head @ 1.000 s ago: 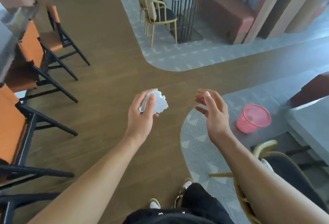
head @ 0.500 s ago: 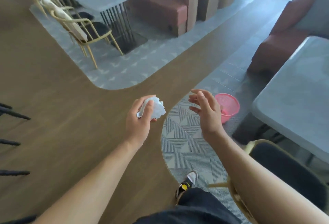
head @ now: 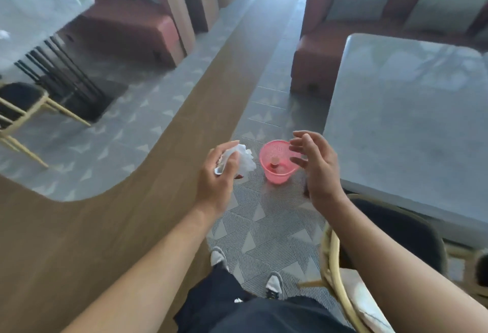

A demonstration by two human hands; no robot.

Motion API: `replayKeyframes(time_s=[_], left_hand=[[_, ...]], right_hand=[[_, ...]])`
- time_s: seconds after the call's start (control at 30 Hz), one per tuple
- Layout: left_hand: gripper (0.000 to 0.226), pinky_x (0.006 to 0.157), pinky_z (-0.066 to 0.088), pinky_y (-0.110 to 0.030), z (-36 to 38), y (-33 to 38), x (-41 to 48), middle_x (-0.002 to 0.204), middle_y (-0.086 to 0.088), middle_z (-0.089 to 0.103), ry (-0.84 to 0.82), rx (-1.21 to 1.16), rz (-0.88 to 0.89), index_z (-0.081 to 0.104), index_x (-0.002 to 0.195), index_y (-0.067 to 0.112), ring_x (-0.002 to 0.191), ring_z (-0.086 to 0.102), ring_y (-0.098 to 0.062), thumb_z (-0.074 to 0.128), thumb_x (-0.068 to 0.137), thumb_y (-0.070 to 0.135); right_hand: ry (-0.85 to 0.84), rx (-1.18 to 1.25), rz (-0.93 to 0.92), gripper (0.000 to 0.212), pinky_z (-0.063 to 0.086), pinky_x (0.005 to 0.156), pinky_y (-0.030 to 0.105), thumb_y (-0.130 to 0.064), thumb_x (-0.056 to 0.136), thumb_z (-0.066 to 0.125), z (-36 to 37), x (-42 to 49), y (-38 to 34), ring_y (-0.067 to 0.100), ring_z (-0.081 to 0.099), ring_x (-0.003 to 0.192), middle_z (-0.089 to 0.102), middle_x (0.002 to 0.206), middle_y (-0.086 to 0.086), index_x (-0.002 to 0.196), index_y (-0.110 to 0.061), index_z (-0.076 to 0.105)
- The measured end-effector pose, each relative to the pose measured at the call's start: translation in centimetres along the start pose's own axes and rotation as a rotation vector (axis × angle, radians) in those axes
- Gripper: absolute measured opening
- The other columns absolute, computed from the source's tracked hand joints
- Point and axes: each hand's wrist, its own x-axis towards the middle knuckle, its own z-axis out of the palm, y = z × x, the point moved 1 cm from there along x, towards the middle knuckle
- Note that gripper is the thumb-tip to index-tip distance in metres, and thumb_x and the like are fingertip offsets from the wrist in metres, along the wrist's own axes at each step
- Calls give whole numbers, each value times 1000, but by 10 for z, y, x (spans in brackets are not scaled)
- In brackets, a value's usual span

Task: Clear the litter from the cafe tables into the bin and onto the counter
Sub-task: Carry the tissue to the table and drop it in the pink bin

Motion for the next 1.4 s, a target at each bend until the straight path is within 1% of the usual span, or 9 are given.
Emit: replayKeyframes(time_s=[0.2, 0.37, 0.47, 0.63, 0.8, 1.0, 1.1, 1.3, 1.4], left_hand=[[22, 84, 58, -23, 42, -20, 87, 125, -2, 72, -223, -59, -9, 71, 114, 42, 114, 70, -19, 61, 94, 39], [30, 91, 63, -43, 55, -42, 174, 125, -7, 72, -359, -97, -23, 72, 122, 33, 112, 72, -23, 62, 94, 43], [28, 86, 63, -38, 59, -50, 226, 123, -6, 73, -418, -120, -46, 73, 116, 41, 108, 74, -20, 61, 91, 48], [35, 79, 57, -19, 74, -67, 279, 117, 0, 75, -458, -153, -79, 73, 121, 27, 102, 74, -8, 61, 91, 42], [27, 84, 62, -29, 100, -103, 308, 114, 12, 76, -506, -133, -165, 72, 119, 32, 104, 74, -9, 60, 96, 36], [26, 78, 54, -10, 136, -183, 330, 109, 22, 74, -496, -54, -205, 68, 118, 38, 99, 71, 4, 57, 95, 43], [26, 80, 55, -15, 158, -237, 340, 110, 19, 74, -487, -8, -259, 68, 116, 42, 101, 71, 0, 57, 93, 48], [26, 80, 53, -16, 201, -358, 341, 121, 3, 70, -479, 95, -337, 67, 119, 39, 107, 68, -9, 55, 97, 47], [29, 89, 59, -34, 219, -418, 340, 125, -2, 67, -487, 140, -376, 66, 121, 37, 112, 67, -18, 54, 97, 47]], right_hand=[[179, 18, 12, 27, 53, 83, 33, -43, 96, 58, -6, 56, 8, 13, 68, 96, 71, 100, -1, 106, -23, 72], [334, 8, 6, 24, 56, 86, 36, -39, 97, 56, 18, 111, 16, 18, 68, 101, 71, 104, 2, 107, -24, 72], [413, -11, 7, 22, 57, 88, 38, -40, 97, 58, 35, 144, 22, 18, 70, 103, 72, 105, 0, 107, -27, 72], [535, 4, 40, 39, 60, 87, 34, -57, 88, 60, 41, 180, 35, 20, 70, 107, 73, 109, 2, 111, -29, 72], [594, 6, 90, 31, 59, 92, 43, -44, 98, 55, 31, 220, 68, 28, 70, 112, 71, 117, 14, 115, -23, 71], [606, 6, 155, 29, 58, 91, 40, -41, 97, 54, 21, 273, 163, 23, 71, 108, 72, 112, 9, 114, -23, 71], [591, -11, 178, 28, 58, 87, 31, -45, 96, 57, 14, 289, 224, 8, 71, 100, 74, 107, -4, 113, -27, 71], [594, -22, 237, 44, 57, 94, 30, -59, 89, 57, -5, 306, 353, 9, 70, 108, 75, 113, -5, 116, -27, 71], [612, -43, 263, 42, 56, 89, 25, -58, 91, 56, -16, 310, 409, 3, 70, 106, 75, 107, -15, 116, -27, 70]])
